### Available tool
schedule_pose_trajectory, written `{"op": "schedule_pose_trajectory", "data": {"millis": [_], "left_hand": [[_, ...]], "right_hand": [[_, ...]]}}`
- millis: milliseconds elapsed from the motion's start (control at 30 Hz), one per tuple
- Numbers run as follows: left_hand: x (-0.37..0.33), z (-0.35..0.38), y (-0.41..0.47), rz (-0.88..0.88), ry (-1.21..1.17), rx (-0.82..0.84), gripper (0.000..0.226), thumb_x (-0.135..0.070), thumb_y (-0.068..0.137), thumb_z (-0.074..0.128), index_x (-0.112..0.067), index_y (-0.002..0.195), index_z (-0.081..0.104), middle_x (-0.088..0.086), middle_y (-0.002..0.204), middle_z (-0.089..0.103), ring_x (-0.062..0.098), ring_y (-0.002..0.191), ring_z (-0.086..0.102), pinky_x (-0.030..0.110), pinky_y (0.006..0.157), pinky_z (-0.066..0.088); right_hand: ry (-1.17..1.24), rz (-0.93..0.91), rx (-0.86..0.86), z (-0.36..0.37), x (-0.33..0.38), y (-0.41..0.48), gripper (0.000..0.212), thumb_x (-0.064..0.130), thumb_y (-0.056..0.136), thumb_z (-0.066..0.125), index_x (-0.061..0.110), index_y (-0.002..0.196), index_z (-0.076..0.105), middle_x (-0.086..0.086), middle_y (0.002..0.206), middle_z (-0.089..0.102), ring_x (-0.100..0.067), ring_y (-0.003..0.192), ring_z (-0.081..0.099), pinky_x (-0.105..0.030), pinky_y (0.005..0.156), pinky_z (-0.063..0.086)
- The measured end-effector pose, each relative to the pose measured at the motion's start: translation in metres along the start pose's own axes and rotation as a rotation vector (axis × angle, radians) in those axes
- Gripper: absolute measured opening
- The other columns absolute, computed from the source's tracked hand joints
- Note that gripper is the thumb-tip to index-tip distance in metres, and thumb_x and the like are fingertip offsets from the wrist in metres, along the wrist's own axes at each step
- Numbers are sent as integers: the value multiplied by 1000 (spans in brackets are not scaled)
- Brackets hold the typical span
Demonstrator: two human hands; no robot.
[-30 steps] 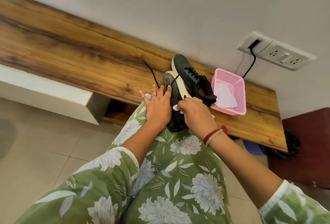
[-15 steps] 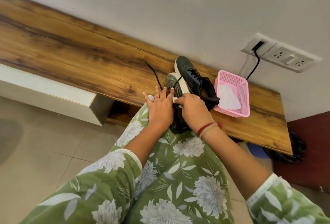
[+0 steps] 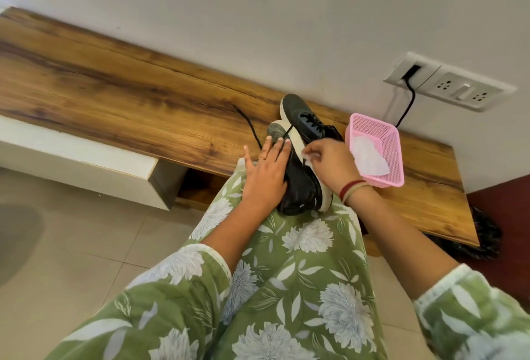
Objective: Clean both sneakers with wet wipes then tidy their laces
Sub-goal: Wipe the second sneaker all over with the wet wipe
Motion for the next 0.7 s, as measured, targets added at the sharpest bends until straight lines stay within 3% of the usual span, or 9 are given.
{"op": "schedule_pose_trajectory", "data": {"millis": [67, 133, 267, 367, 433, 500, 633, 700], "left_hand": [[-3, 3, 1, 42, 37, 21, 72, -15, 92, 45, -21, 152, 6, -5, 159, 12, 18, 148, -3, 61, 112, -5], [-3, 6, 2, 47, 55, 38, 68, -14, 94, 40, -21, 152, 5, -8, 159, 11, 18, 148, -3, 62, 111, -6], [-3, 7, 0, 39, 31, 41, 70, -12, 93, 44, -19, 152, 8, -8, 159, 13, 21, 148, -2, 63, 110, -5], [-2, 6, 1, 30, 8, 44, 70, -13, 92, 45, -19, 152, 8, -8, 159, 14, 22, 148, -2, 63, 111, -5], [-1, 6, 0, 15, -9, 45, 71, -14, 92, 46, -19, 152, 8, -7, 159, 14, 22, 148, -2, 63, 113, -4], [-1, 6, 1, 14, -15, 47, 71, -16, 92, 47, -19, 152, 8, -6, 158, 16, 22, 148, -1, 63, 113, -3], [-1, 4, 0, 13, -6, 47, 68, -15, 94, 42, -17, 152, 7, -5, 159, 15, 22, 148, -1, 63, 112, -3], [-1, 6, -1, 24, 1, 58, 65, -13, 95, 38, -19, 152, 7, -8, 159, 13, 21, 148, -2, 63, 111, -6]], "right_hand": [[-218, -61, 64, 19, 5, -9, 31, 6, 92, 49, 18, 112, 68, -7, 109, 62, -27, 105, 54, -34, 87, 44], [-347, -151, 4, 23, 13, -28, 32, 2, 90, 48, 15, 112, 67, -9, 104, 60, -29, 99, 51, -38, 82, 44], [-331, -172, -128, 17, 16, -64, 26, -8, 79, 57, 7, 95, 72, -10, 85, 58, -31, 79, 51, -42, 65, 46], [-257, -183, -4, 15, 17, -67, 30, -2, 87, 53, 14, 105, 70, -7, 96, 58, -26, 91, 52, -37, 78, 46], [-107, -69, 73, -1, 12, -48, 27, 4, 91, 53, 16, 109, 69, -4, 106, 61, -20, 98, 55, -31, 88, 45], [-41, -4, 2, -16, 8, -23, 24, 6, 91, 53, 15, 107, 69, -5, 110, 63, -21, 102, 58, -30, 90, 44], [-223, -66, 74, 10, 22, -10, 30, 4, 90, 50, 16, 111, 68, -9, 110, 64, -27, 105, 58, -36, 90, 48], [-350, -137, 3, 16, 35, -32, 28, 2, 89, 47, 12, 108, 66, -10, 104, 60, -28, 98, 54, -36, 82, 47]]}}
Point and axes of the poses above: each hand's wrist, its own y-axis towards the middle knuckle, its own z-axis out of the palm, x = y × z, the point moved 8 cm from there along y, towards the middle knuckle
